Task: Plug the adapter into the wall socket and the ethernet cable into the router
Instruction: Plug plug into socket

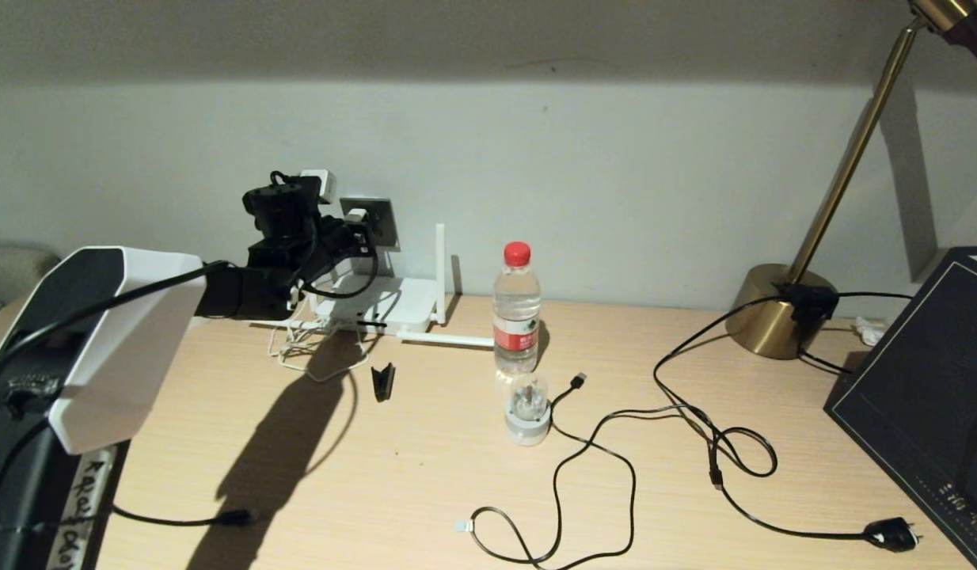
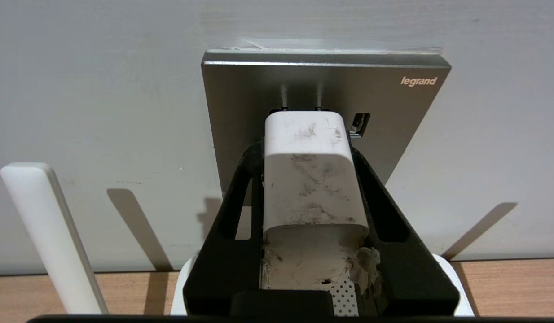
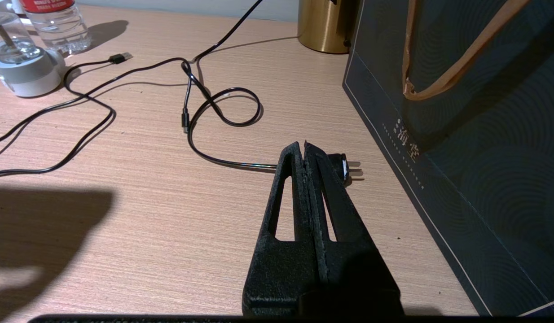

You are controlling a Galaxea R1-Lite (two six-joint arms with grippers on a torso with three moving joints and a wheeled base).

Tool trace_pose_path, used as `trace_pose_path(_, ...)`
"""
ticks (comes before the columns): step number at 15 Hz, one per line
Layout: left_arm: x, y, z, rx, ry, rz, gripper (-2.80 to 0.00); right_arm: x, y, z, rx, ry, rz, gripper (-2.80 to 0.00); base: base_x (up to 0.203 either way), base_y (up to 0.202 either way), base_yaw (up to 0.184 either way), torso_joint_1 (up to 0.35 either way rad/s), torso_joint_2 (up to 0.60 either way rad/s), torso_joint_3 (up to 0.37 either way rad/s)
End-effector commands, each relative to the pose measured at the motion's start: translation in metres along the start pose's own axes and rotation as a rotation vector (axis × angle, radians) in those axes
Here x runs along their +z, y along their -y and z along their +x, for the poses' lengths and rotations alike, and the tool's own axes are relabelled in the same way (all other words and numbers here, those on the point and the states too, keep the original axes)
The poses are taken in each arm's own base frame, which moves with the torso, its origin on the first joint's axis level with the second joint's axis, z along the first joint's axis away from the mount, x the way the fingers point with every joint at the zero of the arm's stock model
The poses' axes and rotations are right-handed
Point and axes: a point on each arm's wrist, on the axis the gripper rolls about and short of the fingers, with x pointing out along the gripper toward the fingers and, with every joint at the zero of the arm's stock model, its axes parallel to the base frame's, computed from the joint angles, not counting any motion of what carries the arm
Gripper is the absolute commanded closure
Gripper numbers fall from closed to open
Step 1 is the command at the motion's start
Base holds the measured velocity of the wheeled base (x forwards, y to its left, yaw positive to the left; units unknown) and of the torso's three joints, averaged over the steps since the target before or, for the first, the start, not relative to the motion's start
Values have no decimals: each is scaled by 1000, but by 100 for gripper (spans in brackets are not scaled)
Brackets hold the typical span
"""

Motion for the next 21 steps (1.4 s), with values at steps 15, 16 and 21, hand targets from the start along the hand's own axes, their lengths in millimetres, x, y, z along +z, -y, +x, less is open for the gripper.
trace_pose_path(15,4,2,2,72,82,50,0,0,0,0,1,-1,-1,0,0,0,0,0,0,0)
trace_pose_path(16,7,6,1,64,93,40,0,0,0,0,1,-1,-1,0,0,0,0,0,0,0)
trace_pose_path(21,12,16,-1,72,129,31,0,0,0,0,1,-1,-1,0,0,0,0,0,0,0)
